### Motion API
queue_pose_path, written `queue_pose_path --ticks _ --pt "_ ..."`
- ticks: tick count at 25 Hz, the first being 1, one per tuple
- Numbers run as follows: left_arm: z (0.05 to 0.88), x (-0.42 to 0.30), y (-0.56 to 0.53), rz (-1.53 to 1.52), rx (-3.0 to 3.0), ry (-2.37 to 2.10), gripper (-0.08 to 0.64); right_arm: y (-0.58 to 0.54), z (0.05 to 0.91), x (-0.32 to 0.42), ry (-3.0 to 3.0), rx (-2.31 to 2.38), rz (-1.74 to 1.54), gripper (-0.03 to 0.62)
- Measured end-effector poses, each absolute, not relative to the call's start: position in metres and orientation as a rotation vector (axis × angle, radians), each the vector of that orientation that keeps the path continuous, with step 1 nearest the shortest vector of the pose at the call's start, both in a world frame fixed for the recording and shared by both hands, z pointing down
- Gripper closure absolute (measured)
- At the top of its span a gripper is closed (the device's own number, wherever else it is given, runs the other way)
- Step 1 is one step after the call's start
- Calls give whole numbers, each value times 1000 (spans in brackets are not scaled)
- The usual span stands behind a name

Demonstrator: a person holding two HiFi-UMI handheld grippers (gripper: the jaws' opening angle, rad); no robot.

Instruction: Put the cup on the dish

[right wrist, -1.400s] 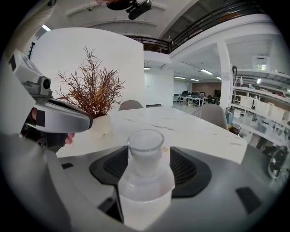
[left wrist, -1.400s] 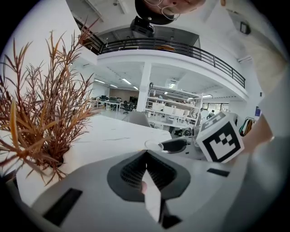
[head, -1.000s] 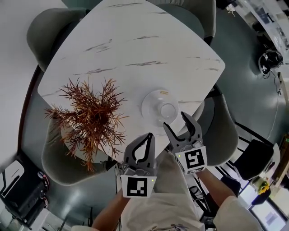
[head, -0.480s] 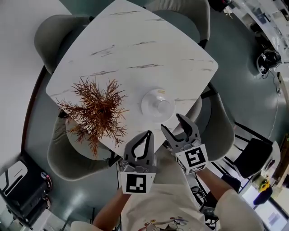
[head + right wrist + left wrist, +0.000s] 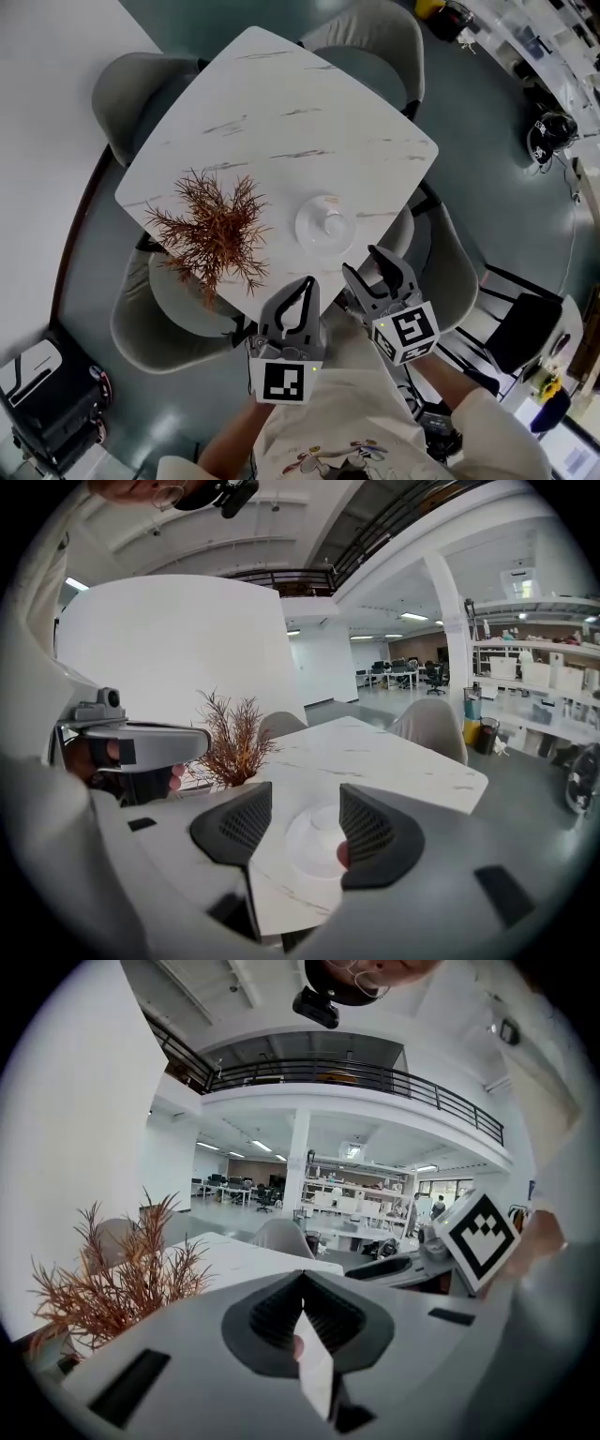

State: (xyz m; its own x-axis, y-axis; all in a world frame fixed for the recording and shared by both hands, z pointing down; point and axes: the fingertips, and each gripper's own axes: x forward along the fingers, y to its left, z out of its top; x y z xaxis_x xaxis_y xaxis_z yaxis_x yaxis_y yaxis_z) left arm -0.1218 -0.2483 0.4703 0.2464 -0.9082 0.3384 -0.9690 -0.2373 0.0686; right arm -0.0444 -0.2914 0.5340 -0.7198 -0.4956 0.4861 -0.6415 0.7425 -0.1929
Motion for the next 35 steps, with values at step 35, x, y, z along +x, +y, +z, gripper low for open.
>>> queue_pose_path --ticks 35 --pt "341 -141 -210 -20 2149 -1885 554 -284 354 -56 -2742 875 354 457"
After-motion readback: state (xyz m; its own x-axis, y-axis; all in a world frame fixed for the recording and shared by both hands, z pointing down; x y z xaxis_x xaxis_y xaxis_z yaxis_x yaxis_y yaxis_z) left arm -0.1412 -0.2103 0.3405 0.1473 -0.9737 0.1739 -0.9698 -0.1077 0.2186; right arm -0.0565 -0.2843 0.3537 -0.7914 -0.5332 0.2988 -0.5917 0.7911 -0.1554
